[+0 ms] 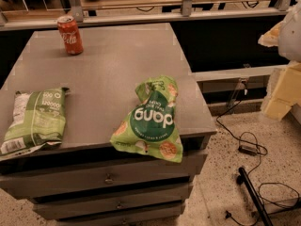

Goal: Pick green jalapeno chip bag

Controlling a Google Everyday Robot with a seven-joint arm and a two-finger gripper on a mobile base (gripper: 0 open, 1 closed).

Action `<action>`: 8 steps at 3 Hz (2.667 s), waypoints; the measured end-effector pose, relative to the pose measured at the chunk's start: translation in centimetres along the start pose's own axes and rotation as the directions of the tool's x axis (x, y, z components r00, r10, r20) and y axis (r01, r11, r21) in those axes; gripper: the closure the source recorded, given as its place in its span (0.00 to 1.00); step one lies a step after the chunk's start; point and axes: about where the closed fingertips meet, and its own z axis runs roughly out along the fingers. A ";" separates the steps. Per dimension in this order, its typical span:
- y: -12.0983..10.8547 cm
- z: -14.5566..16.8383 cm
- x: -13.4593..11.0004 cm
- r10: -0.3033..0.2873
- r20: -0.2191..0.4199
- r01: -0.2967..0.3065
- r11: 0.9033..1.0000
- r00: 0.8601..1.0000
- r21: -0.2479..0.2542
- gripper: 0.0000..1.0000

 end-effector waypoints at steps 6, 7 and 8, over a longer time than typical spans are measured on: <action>-5.0 4.4 -25.0 -0.828 0.073 0.823 0.560 0.556 0.091 0.00; -2.8 6.3 -29.5 -0.927 0.150 0.929 0.360 0.344 0.089 0.00; 1.8 8.6 -34.5 -0.963 0.257 0.985 0.117 0.081 0.127 0.00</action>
Offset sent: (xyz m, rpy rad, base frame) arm 0.0652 0.0560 0.0303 -0.1416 -0.1143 0.3341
